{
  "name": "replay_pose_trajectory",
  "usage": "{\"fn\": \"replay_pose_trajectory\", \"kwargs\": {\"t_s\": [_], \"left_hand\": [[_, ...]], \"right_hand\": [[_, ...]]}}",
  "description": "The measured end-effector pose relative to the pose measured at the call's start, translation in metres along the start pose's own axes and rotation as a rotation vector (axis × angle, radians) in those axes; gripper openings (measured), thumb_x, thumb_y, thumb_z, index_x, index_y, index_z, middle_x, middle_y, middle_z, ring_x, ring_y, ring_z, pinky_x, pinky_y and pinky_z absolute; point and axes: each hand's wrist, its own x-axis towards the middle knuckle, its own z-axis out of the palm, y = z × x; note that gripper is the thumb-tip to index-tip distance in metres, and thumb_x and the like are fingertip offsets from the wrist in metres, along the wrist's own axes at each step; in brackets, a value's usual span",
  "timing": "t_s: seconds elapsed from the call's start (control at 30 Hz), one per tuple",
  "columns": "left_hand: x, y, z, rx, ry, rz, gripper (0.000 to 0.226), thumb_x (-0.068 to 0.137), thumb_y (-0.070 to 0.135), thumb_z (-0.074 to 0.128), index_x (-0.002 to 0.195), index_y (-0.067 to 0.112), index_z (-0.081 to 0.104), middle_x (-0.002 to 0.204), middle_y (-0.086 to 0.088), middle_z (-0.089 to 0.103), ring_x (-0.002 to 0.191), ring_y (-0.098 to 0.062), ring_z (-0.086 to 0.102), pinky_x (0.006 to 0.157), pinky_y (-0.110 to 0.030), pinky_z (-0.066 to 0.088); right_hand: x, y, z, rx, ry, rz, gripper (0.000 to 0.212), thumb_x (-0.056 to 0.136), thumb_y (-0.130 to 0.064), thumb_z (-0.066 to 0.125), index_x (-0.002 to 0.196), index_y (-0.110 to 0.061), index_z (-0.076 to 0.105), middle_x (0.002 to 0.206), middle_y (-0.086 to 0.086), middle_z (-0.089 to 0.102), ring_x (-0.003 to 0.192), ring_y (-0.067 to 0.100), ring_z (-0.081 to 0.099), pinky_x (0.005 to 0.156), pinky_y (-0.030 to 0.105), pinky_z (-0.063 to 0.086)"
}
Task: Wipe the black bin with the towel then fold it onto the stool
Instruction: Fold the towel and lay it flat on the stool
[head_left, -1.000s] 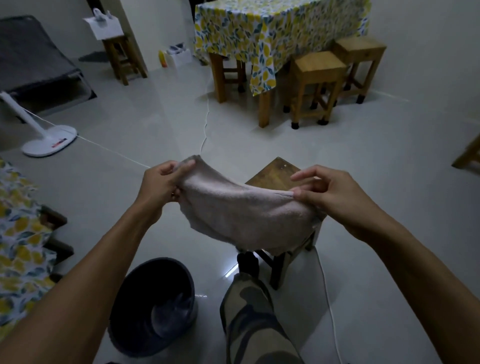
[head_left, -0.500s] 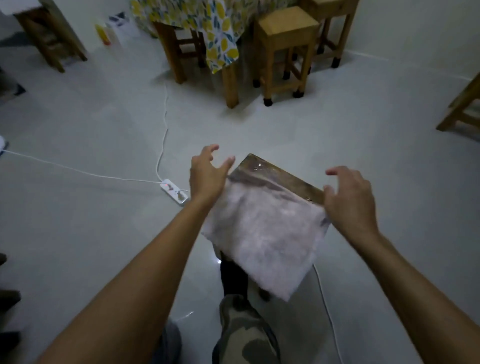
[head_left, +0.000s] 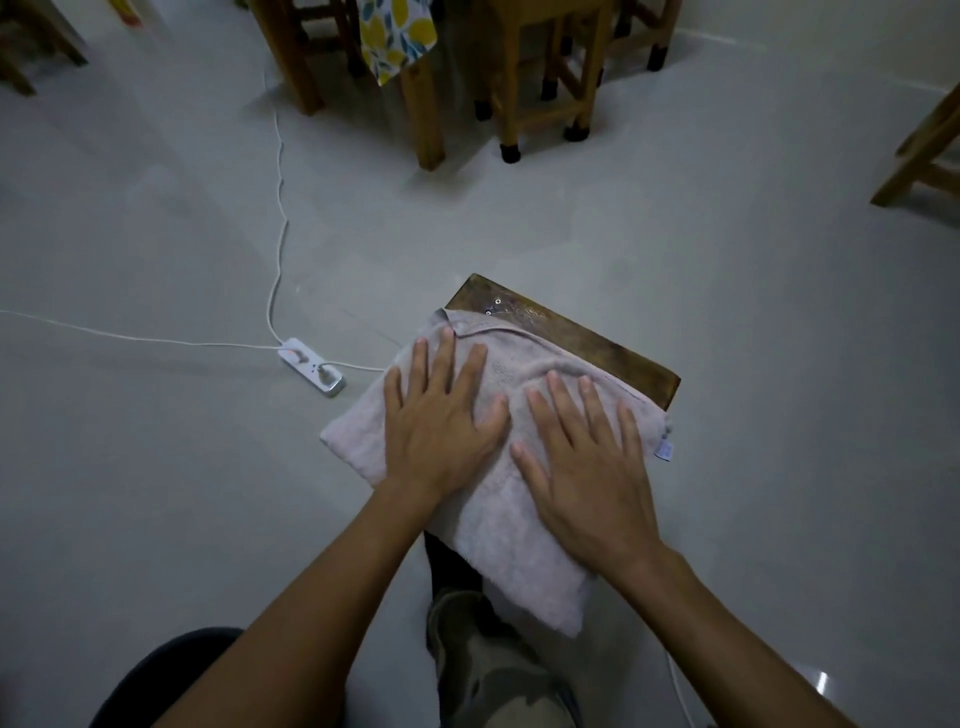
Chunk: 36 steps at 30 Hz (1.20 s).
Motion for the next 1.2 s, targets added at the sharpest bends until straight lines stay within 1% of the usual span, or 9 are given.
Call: {"fn": "replay_pose_trajectory", "kwargs": {"t_s": [0.17,0.27,0.37,0.5,0.67,0.87,1.0,1.13,1.2], "left_hand": [[0.020,0.009,-0.006,-0.020,-0.062,-0.008,0.074,0.095,0.064,0.029,0.161,0.037,0.012,0.172,-0.001,-0.004,0.158,-0.028,-0.004,0.122,-0.059,0.001],[0.033,0.014,-0.006,-0.025,-0.069,-0.010,0.076,0.093,0.065,0.029,0.161,0.037,0.012,0.172,-0.003,-0.002,0.158,-0.029,-0.005,0.122,-0.061,-0.001],[0.046,0.017,-0.006,-0.023,-0.057,0.000,0.076,0.093,0.066,0.029,0.161,0.036,0.013,0.172,-0.005,0.001,0.158,-0.030,-0.003,0.122,-0.061,-0.001],[0.062,0.024,-0.005,-0.046,-0.008,0.010,0.072,0.091,0.061,0.035,0.158,0.036,0.023,0.170,-0.009,0.010,0.157,-0.029,0.003,0.121,-0.062,0.002],[0.081,0.027,-0.001,-0.064,0.083,0.032,0.054,0.091,0.046,0.040,0.144,0.032,0.038,0.166,-0.012,0.023,0.153,-0.029,0.017,0.118,-0.062,0.015],[0.100,0.025,-0.002,-0.065,0.110,0.036,0.052,0.087,0.057,0.042,0.135,0.038,0.048,0.152,-0.005,0.038,0.139,-0.027,0.036,0.110,-0.057,0.027],[0.105,0.024,-0.001,-0.063,0.015,0.033,0.059,0.090,0.065,0.036,0.144,0.042,0.039,0.160,-0.004,0.027,0.145,-0.029,0.028,0.108,-0.059,0.028],[0.106,0.018,-0.003,-0.059,-0.132,0.044,0.079,0.088,0.083,0.021,0.156,0.043,0.018,0.171,-0.004,0.005,0.156,-0.028,0.007,0.116,-0.065,0.016],[0.102,0.015,-0.008,-0.053,-0.139,0.077,0.090,0.086,0.088,0.020,0.160,0.039,0.010,0.172,-0.006,-0.004,0.158,-0.029,-0.003,0.119,-0.064,0.009]], "right_hand": [[0.015,0.019,-0.005,-0.030,-0.017,-0.039,0.068,0.103,-0.066,0.017,0.163,-0.033,0.016,0.172,-0.007,0.009,0.159,0.018,0.000,0.126,0.056,0.001],[0.024,0.026,-0.008,-0.041,-0.005,-0.050,0.067,0.103,-0.065,0.019,0.162,-0.032,0.020,0.172,-0.007,0.013,0.159,0.020,0.004,0.125,0.060,0.004],[0.034,0.032,-0.013,-0.060,-0.001,-0.042,0.067,0.103,-0.065,0.013,0.162,-0.034,0.020,0.172,-0.010,0.010,0.159,0.018,0.001,0.125,0.058,0.001],[0.045,0.037,-0.016,-0.058,0.019,-0.035,0.066,0.103,-0.065,0.015,0.161,-0.035,0.020,0.172,-0.011,0.010,0.159,0.017,0.002,0.125,0.058,0.002],[0.053,0.044,-0.016,-0.053,0.033,-0.025,0.064,0.103,-0.064,0.019,0.160,-0.036,0.023,0.171,-0.012,0.012,0.159,0.016,0.005,0.125,0.058,0.006],[0.055,0.046,-0.014,-0.039,0.075,0.001,0.064,0.102,-0.066,0.026,0.157,-0.033,0.030,0.169,-0.011,0.021,0.157,0.016,0.018,0.123,0.059,0.013],[0.055,0.047,-0.014,-0.035,0.098,0.025,0.063,0.102,-0.066,0.027,0.155,-0.034,0.033,0.168,-0.011,0.024,0.156,0.016,0.022,0.122,0.062,0.014],[0.053,0.050,-0.017,-0.029,0.104,0.063,0.064,0.101,-0.067,0.027,0.155,-0.034,0.033,0.167,-0.011,0.026,0.154,0.018,0.025,0.122,0.062,0.014],[0.052,0.050,-0.019,-0.019,0.102,0.068,0.064,0.100,-0.068,0.027,0.155,-0.034,0.033,0.167,-0.011,0.026,0.154,0.018,0.025,0.123,0.062,0.013]]}}
